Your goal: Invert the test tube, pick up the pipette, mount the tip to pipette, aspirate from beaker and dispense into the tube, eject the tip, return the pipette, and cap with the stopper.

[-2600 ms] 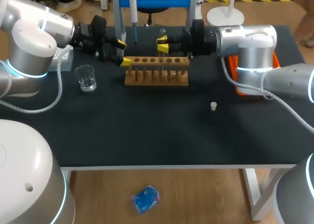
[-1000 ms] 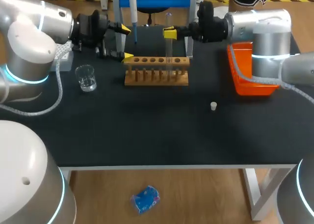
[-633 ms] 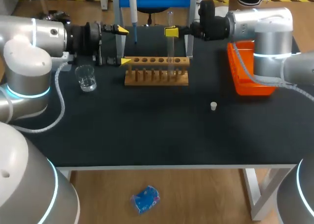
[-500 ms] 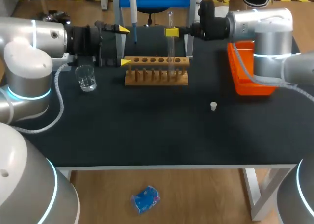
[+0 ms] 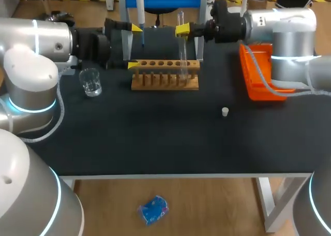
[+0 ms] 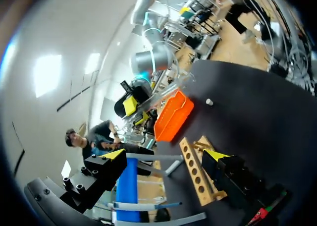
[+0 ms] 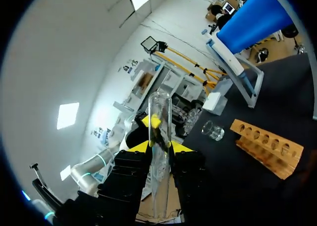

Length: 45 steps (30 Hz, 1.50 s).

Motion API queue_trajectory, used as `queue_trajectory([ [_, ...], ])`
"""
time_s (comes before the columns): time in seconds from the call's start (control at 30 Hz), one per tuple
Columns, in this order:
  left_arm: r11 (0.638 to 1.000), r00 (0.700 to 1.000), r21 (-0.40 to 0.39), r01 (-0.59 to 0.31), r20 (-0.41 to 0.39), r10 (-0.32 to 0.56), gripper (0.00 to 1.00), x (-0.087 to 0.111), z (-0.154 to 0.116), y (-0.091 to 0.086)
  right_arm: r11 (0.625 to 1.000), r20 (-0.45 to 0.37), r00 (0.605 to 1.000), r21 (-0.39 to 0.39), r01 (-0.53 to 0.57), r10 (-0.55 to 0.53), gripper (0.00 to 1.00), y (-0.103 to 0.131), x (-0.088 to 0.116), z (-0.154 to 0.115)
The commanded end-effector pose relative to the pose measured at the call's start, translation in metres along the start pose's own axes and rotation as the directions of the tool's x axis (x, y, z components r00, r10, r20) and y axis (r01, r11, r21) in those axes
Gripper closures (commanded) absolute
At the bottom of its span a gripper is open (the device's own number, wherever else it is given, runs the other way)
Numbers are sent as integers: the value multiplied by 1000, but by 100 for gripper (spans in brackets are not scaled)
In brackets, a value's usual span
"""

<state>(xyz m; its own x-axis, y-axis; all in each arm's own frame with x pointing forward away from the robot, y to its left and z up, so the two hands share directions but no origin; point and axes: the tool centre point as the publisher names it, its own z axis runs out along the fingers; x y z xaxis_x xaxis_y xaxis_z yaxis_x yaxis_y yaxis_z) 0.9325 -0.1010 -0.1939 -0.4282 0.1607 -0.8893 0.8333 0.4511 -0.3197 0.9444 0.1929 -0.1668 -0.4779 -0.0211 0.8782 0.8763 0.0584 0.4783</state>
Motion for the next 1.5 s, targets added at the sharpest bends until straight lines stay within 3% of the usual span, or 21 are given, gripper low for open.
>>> queue_trajectory([
  [0.03,990,988,-12,-144,63,144,0,6,-1,-1,1000,62,998,3,-26,25,100,0,7,-1],
  [0.13,990,988,-12,-144,63,144,0,6,-1,-1,1000,62,998,3,-26,25,100,0,7,-1],
  [0.17,978,975,5,-210,82,209,0,6,-1,-5,1000,62,998,3,-26,25,100,0,7,-1],
  [0.2,957,954,-30,-288,74,289,0,6,-1,-6,998,60,996,-4,-68,68,100,-1,7,-1],
  [0.27,939,930,-12,-343,133,342,0,5,-2,-10,994,69,992,-25,-103,105,100,-1,7,-1],
  [0.43,894,886,28,-447,146,439,0,2,0,-20,977,62,976,-53,-207,210,100,-3,4,-1],
  [0.73,870,877,147,-470,194,440,0,2,8,-37,947,51,946,-63,-316,319,100,-15,-5,2],
  [0.97,866,877,165,-471,192,440,0,3,24,-49,939,23,940,-64,-339,341,100,-16,-14,8],
  [1.23,845,849,163,-510,254,463,0,4,37,-63,927,0,928,-50,-372,373,100,-14,-25,19],
  [1.5,835,829,148,-531,297,475,0,6,43,-65,903,-21,904,-32,-428,428,100,-11,-28,23],
])
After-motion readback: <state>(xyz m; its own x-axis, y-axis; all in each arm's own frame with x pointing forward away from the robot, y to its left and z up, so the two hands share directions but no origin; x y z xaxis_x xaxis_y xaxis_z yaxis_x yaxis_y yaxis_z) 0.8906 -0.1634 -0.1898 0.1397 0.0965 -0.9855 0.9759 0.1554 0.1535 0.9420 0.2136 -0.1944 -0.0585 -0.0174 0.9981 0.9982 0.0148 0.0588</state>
